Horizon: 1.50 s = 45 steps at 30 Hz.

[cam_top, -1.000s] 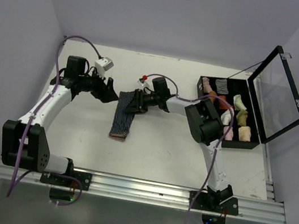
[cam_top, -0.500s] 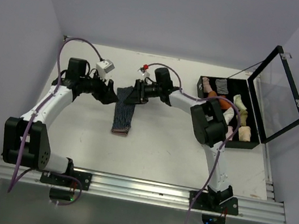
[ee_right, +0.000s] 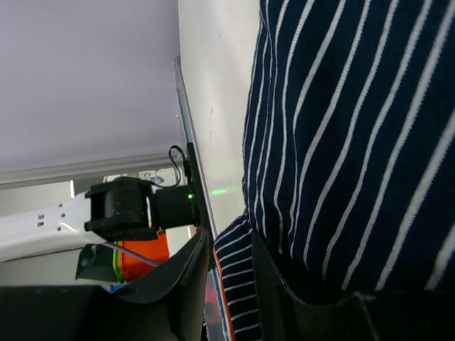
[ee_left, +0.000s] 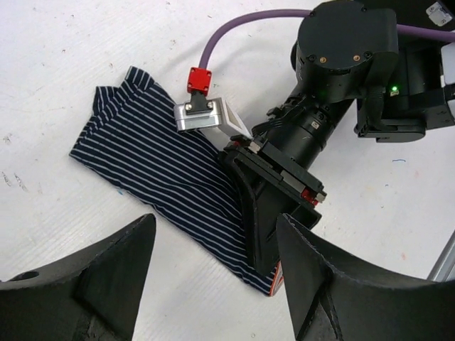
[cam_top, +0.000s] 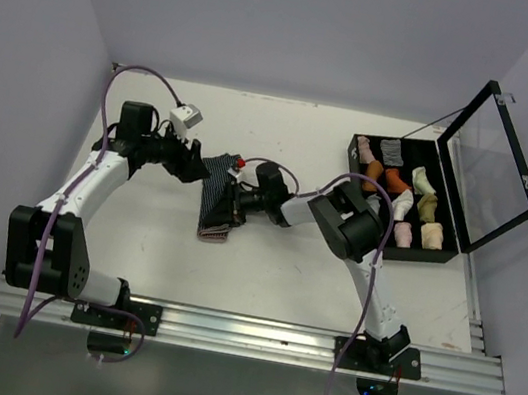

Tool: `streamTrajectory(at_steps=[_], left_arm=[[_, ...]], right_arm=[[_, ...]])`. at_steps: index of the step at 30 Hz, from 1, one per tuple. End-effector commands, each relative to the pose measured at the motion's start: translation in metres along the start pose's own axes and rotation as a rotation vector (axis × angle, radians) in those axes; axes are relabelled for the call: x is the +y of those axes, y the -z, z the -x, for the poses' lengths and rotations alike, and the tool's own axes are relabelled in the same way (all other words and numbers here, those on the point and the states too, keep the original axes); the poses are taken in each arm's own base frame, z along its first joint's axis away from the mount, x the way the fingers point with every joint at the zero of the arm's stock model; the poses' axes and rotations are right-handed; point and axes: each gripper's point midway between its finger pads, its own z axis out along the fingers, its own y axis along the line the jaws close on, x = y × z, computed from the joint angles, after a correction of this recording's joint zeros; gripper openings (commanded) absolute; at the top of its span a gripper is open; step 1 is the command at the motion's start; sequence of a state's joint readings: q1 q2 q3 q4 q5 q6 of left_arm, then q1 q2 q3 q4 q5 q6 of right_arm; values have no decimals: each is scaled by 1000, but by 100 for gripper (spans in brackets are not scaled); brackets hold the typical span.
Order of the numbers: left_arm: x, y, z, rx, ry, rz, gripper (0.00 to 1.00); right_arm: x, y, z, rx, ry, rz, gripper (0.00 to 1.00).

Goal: Roll the underwear
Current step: Fold the underwear, then roll the underwear

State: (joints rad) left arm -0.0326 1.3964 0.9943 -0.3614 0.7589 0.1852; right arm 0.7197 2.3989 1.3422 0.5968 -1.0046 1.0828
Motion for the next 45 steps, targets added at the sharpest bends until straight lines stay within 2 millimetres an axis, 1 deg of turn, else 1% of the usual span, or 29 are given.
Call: streamTrajectory(at_steps=[1, 3, 4, 6, 9, 10, 13, 16, 17, 18, 19, 20, 22, 23, 24, 27, 29, 31, 32, 33, 35, 36, 37, 40, 41, 42, 43, 44, 45], left_arm=[[5, 10, 8, -32, -74, 48, 73], [5, 11, 5, -32, -72, 50, 73], [4, 12, 4, -34, -72, 49, 73], [2, 12, 0, -30, -78, 40, 73], [-1, 14, -4, -27, -133, 24, 72], [-2, 16, -6, -22, -152, 26, 71], [-5, 19, -13, -4, -232, 15, 69], [-8, 20, -21, 5, -292, -3, 68], [-8, 20, -24, 8, -308, -7, 68], [-7, 19, -25, 10, -313, -9, 67], [-6, 18, -26, 11, -318, -6, 67], [-5, 18, -28, 14, -318, -4, 67], [-2, 17, -30, 25, -308, 3, 67], [-1, 17, -28, 24, -309, 7, 67], [0, 16, -29, 31, -302, 10, 66], [-2, 19, -30, 40, -297, 8, 66], [-4, 20, -32, 49, -330, -3, 66], [-7, 21, -41, 71, -392, -25, 64], [-9, 21, -46, 82, -420, -40, 63], [-13, 23, -52, 96, -449, -55, 63], [-17, 21, -72, 130, -563, -96, 62], [-19, 22, -75, 135, -613, -94, 62], [-21, 19, -87, 150, -661, -111, 61], [-33, 11, -91, 143, -787, -121, 61], [-44, 5, -103, 156, -829, -157, 62], [-45, 1, -100, 138, -875, -146, 62], [-47, -2, -112, 161, -899, -151, 62], [-54, -7, -116, 164, -932, -172, 62], [-51, -11, -113, 161, -969, -144, 62]], right_arm=[[-32, 2, -1, -39, -53, -103, 36], [-15, 4, 5, -35, -11, -90, 36], [-2, 5, 14, -40, 23, -82, 36], [13, 9, 20, -30, 108, -88, 37], [58, 16, 29, -19, 213, -45, 37], [82, 21, 35, -29, 264, -11, 37], [110, 28, 44, -56, 324, 18, 38], [108, 26, 54, -91, 347, 0, 39], [94, 22, 58, -95, 327, -19, 39], [87, 19, 60, -95, 314, -22, 39], [86, 17, 68, -113, 325, -12, 39], [69, 13, 73, -120, 281, -27, 40], [65, 8, 87, -150, 267, -12, 40], [42, 3, 89, -148, 232, -35, 40], [36, 1, 92, -161, 228, -43, 40], [7, -4, 92, -153, 197, -77, 40], [-3, -4, 85, -128, 188, -86, 40], [-4, -1, 78, -103, 180, -81, 40], [2, 1, 77, -101, 192, -73, 41], [20, 7, 79, -107, 220, -59, 41], [44, 19, 83, -111, 263, -28, 41], [54, 24, 84, -112, 271, -27, 41], [81, 31, 85, -121, 341, -9, 41], [107, 43, 74, -109, 360, 8, 42], [110, 45, 70, -106, 353, 9, 42], [109, 46, 64, -96, 345, 14, 41], [98, 47, 54, -78, 313, 1, 41], [95, 48, 50, -72, 300, -4, 40], [80, 47, 39, -52, 261, -19, 39]])
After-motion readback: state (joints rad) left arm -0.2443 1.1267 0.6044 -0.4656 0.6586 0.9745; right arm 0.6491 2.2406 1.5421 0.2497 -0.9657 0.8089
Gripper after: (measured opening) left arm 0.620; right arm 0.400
